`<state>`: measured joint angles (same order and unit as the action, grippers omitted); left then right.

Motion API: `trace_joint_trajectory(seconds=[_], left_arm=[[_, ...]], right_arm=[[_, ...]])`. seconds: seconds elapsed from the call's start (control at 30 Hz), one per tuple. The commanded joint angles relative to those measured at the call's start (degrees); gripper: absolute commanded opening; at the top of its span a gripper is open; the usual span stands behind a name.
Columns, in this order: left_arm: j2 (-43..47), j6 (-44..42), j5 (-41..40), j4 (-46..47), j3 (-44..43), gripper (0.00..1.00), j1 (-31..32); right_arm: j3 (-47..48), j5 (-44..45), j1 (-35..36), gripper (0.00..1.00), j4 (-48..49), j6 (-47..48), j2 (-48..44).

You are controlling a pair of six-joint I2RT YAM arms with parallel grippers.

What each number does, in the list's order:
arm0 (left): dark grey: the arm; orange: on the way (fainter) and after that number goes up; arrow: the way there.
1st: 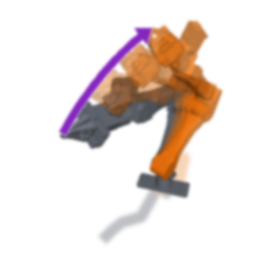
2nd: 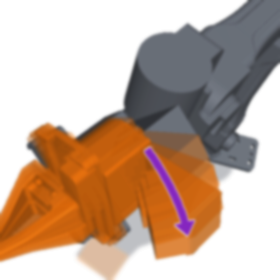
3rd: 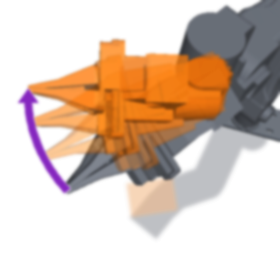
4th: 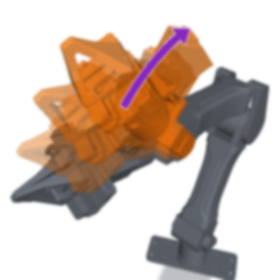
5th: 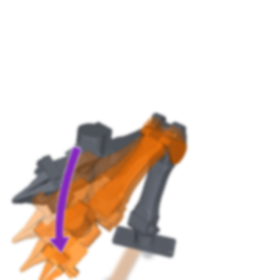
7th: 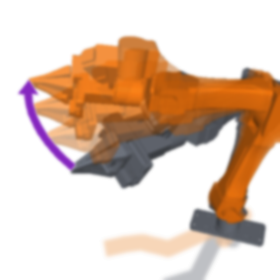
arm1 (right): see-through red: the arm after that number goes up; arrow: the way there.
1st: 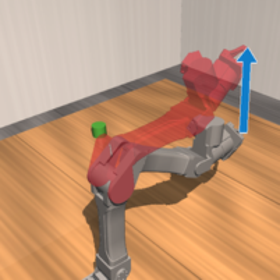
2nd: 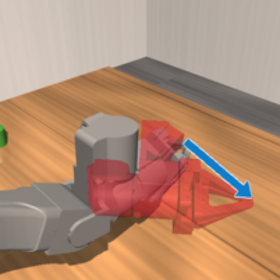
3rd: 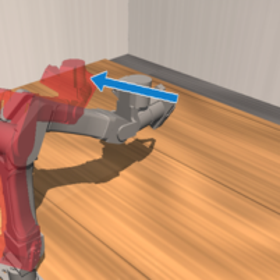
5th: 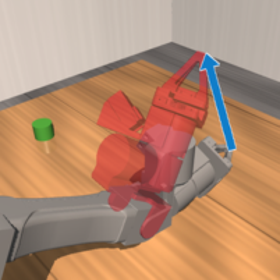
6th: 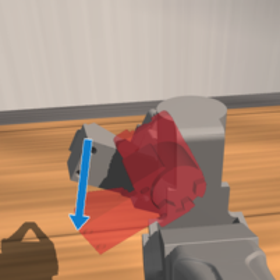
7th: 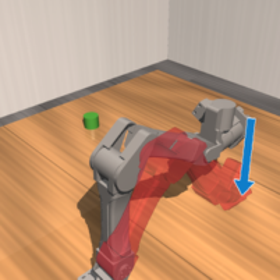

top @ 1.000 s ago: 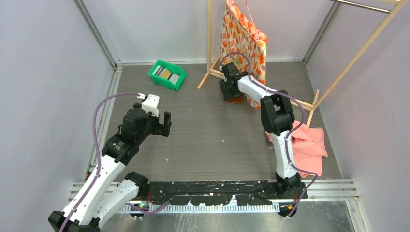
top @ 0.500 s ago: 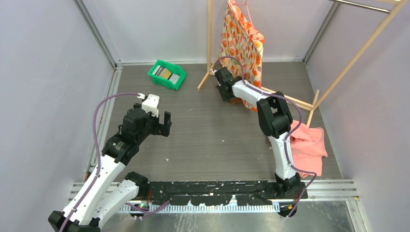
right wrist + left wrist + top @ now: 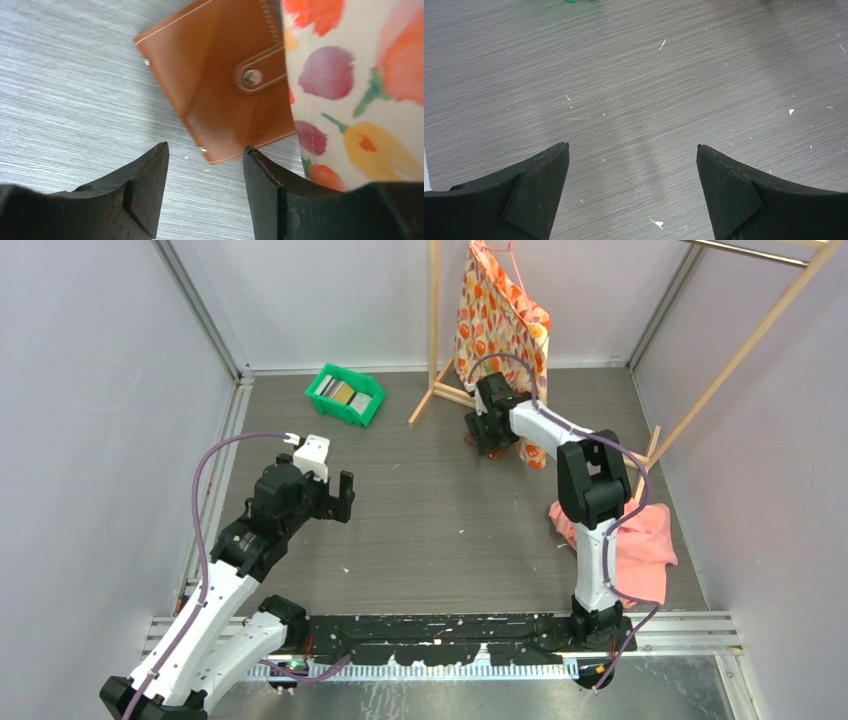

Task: Put the credit cards into the card holder
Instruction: Move the card holder to the center of the board.

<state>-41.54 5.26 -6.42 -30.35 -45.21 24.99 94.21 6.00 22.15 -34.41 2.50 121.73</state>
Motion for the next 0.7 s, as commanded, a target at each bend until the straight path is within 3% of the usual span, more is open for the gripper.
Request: trace_joint_trajectory(seconds=[0.0, 0.43, 0.67], left_arm=[[0.5, -1.0, 0.2, 0.8, -0.5, 1.0, -0.1], [0.3, -1.1, 0.3, 0.9, -0.4, 1.0, -0.1], [0.2, -1.2, 0.1, 0.8, -0.3, 1.0, -0.1]], right_arm=[[5.0, -4.9, -3.3, 0.62, -1.4, 0.4, -3.3], [20.8, -13.1, -10.4, 0.66, -9.9, -1.9, 9.8], [23.3, -16.3, -11.5, 0.65, -12.4, -2.5, 13.5]])
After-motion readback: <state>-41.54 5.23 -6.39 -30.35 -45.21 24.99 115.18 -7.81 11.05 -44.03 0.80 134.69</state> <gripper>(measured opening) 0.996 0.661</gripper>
